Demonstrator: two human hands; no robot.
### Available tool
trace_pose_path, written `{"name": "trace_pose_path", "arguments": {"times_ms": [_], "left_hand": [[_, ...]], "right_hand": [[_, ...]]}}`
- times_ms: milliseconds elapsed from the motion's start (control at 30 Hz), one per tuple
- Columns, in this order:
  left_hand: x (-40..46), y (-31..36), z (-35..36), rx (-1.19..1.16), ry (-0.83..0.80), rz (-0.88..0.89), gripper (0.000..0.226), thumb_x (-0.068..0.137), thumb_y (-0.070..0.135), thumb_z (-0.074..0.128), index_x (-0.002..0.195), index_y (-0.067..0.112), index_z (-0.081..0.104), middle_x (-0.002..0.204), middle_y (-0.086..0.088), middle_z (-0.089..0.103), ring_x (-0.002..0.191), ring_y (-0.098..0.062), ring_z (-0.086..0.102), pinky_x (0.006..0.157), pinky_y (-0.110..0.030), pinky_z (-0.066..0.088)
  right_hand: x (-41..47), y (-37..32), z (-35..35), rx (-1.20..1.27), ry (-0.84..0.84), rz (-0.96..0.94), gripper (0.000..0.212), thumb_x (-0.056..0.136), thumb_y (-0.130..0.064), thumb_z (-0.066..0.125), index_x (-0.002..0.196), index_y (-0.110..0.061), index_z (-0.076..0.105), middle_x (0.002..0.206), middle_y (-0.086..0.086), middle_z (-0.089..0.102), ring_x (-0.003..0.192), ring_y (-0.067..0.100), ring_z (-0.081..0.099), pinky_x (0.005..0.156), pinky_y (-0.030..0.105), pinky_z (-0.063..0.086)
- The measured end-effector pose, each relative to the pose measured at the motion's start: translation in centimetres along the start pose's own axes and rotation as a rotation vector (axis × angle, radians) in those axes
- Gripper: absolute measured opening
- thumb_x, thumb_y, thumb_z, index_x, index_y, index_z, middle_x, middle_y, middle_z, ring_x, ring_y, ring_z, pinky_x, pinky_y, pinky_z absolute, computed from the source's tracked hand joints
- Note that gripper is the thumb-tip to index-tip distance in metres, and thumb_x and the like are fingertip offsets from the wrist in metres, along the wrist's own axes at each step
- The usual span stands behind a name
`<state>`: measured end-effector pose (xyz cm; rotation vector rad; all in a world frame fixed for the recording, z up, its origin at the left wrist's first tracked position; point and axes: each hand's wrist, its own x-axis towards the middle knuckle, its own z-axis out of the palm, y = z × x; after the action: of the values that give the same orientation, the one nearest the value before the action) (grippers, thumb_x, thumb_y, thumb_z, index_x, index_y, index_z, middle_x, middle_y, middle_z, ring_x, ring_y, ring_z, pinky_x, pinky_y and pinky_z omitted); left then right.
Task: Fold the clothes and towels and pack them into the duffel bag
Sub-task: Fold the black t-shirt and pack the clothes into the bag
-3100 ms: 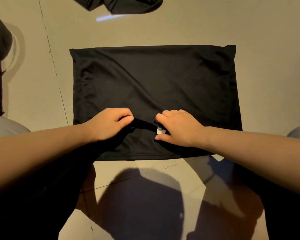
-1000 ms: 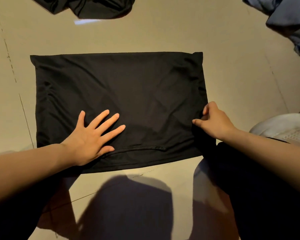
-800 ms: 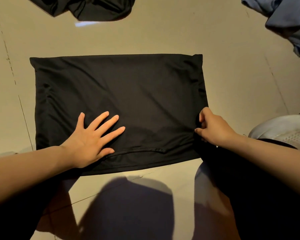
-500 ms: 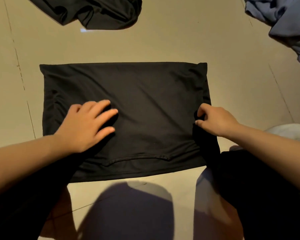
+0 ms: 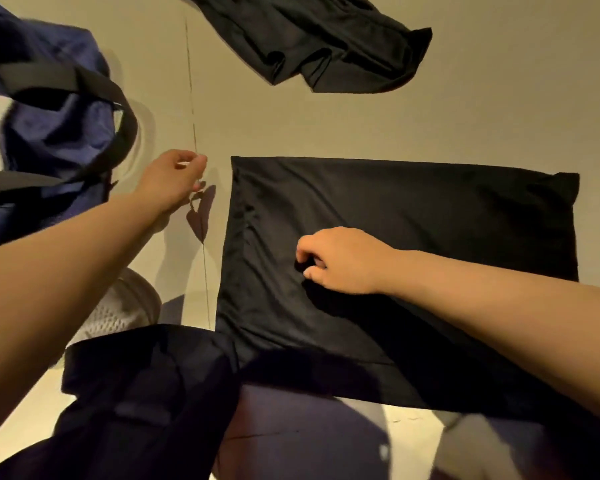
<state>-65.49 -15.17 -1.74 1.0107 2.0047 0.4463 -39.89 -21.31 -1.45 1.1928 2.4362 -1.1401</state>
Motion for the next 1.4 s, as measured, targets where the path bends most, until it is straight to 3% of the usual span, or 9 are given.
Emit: {"name": "trace_pose_path", "arguments": {"times_ms": [167,300,500,633,700,933,1233,1333,1400], "left_hand": [[0.0,0.4,1.0,-0.096,-0.143,-0.058,0.052,0.096,0.039,0.055,0.141,0.015,0.042,0.122,-0.007,0.059,0.107,-0.022,0.060,0.087,-0.032,0.049],[1.2,1.6,1.6,-0.186,-0.132,-0.135,0.048,0.093,0.032,0.062,0.134,0.012,0.046,0.118,-0.007,0.059,0.085,-0.012,0.059,0.065,-0.022,0.049],[3.5,2.6,2.5,-0.087,-0.154,-0.122,0.037,0.088,0.024,0.070,0.119,0.011,0.056,0.111,-0.006,0.059,0.103,-0.024,0.058,0.089,-0.035,0.051],[4.8,3.5,2.8,0.180,-0.113,-0.007,0.008,0.089,0.016,0.066,0.082,0.016,0.063,0.088,-0.001,0.061,0.096,-0.025,0.060,0.088,-0.036,0.051],[5.2,3.7,2.9,0.254,-0.099,0.030,0.008,0.092,0.018,0.061,0.085,0.015,0.060,0.092,-0.002,0.061,0.095,-0.023,0.058,0.087,-0.036,0.049],[5.8,4.1,2.6,0.263,-0.093,0.088,0.011,0.096,0.025,0.055,0.100,0.015,0.056,0.104,-0.005,0.060,0.095,-0.023,0.056,0.083,-0.034,0.047],[3.4,5.8,1.9,-0.052,-0.261,0.111,0.022,0.100,0.014,0.049,0.117,0.021,0.039,0.089,-0.010,0.051,0.069,-0.029,0.061,0.054,-0.038,0.059],[2.1,7.6,3.1,-0.109,-0.289,0.143,0.022,0.100,0.013,0.048,0.118,0.023,0.041,0.093,-0.011,0.051,0.068,-0.026,0.063,0.052,-0.032,0.057],[1.2,9.0,4.7,-0.149,-0.283,0.165,0.020,0.100,0.014,0.049,0.117,0.022,0.046,0.095,-0.010,0.052,0.076,-0.024,0.063,0.054,-0.026,0.056]], "right_hand": [[4.7,-5.9,1.6,-0.027,-0.067,-0.066,0.037,0.096,-0.027,0.049,0.131,-0.016,0.041,0.093,0.006,0.059,0.084,0.027,0.058,0.073,0.040,0.050],[7.2,-7.0,2.1,-0.076,-0.024,0.026,0.042,0.096,-0.034,0.051,0.130,-0.012,0.037,0.076,0.001,0.045,0.070,0.023,0.050,0.061,0.034,0.040],[7.5,-6.4,3.0,-0.038,-0.068,0.004,0.043,0.089,-0.012,0.053,0.128,-0.013,0.036,0.065,-0.001,0.038,0.053,0.020,0.038,0.060,0.034,0.035],[7.2,-5.1,3.3,-0.032,-0.124,-0.088,0.054,0.094,-0.019,0.050,0.143,-0.027,0.027,0.080,0.003,0.045,0.076,0.028,0.056,0.063,0.033,0.039],[8.1,-5.0,2.5,-0.032,-0.232,-0.094,0.061,0.097,-0.021,0.047,0.149,-0.033,0.017,0.078,0.001,0.042,0.078,0.025,0.052,0.066,0.034,0.042],[10.6,-5.6,1.1,0.064,-0.342,0.004,0.027,0.101,-0.033,0.044,0.119,-0.012,0.045,0.101,0.011,0.051,0.088,0.027,0.050,0.070,0.032,0.039],[3.6,-2.3,1.6,0.500,0.223,0.196,0.032,0.090,-0.041,0.060,0.075,-0.021,0.040,0.069,-0.003,0.053,0.065,0.017,0.049,0.059,0.035,0.040],[0.2,-0.6,1.2,0.603,0.320,0.278,0.022,0.091,-0.018,0.059,0.088,-0.029,0.041,0.076,-0.011,0.048,0.058,0.005,0.040,0.058,0.023,0.033],[-2.1,-0.1,0.6,0.720,0.383,0.329,0.040,0.091,-0.011,0.059,0.108,-0.039,0.037,0.093,-0.019,0.048,0.062,0.000,0.045,0.064,0.013,0.037]]}}
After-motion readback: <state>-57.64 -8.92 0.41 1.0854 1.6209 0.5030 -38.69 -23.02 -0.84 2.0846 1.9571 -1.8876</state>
